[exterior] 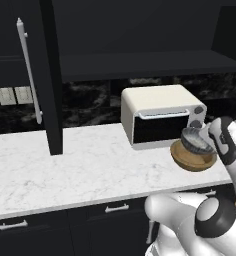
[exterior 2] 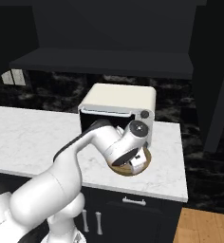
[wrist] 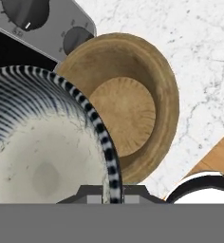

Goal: Pick up the bowls on the counter and stack them on top of one another in the open cabinet. Place the smaller bowl on top of the larger bowl.

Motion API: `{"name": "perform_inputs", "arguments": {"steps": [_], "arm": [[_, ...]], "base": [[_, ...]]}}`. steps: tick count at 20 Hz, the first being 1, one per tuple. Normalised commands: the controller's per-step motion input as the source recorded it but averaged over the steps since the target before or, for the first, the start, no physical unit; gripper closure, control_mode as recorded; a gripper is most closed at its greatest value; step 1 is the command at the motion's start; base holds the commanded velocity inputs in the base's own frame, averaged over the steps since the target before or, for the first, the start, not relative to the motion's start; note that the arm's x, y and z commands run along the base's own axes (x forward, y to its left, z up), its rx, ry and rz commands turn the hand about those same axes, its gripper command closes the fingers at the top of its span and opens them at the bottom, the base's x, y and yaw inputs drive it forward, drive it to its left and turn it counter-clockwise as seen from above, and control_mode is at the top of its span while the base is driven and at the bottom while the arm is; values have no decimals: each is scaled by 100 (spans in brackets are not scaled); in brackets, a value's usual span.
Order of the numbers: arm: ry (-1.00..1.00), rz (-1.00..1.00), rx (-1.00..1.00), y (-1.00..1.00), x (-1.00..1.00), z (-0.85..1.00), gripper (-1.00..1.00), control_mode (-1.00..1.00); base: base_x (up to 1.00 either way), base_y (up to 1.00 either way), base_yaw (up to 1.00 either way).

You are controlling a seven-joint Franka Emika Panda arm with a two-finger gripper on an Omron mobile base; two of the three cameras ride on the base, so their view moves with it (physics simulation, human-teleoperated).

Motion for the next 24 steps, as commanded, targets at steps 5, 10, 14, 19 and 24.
{"name": "perform_inputs", "arguments": {"steps": [5,10,14,19,24], "arm": [[3,0,-1,-24,4,-18,100,-100],[10,0,0,-19,25,-8,100,-100],[10,0,0,-21,27,-4,100,-100],[7,0,-5,-1,3,-27,100,-100],[3,0,-10,0,6,-31,100,-100]], "base": [[0,0,0],[0,0,0],[0,0,0],[0,0,0],[0,0,0]]}}
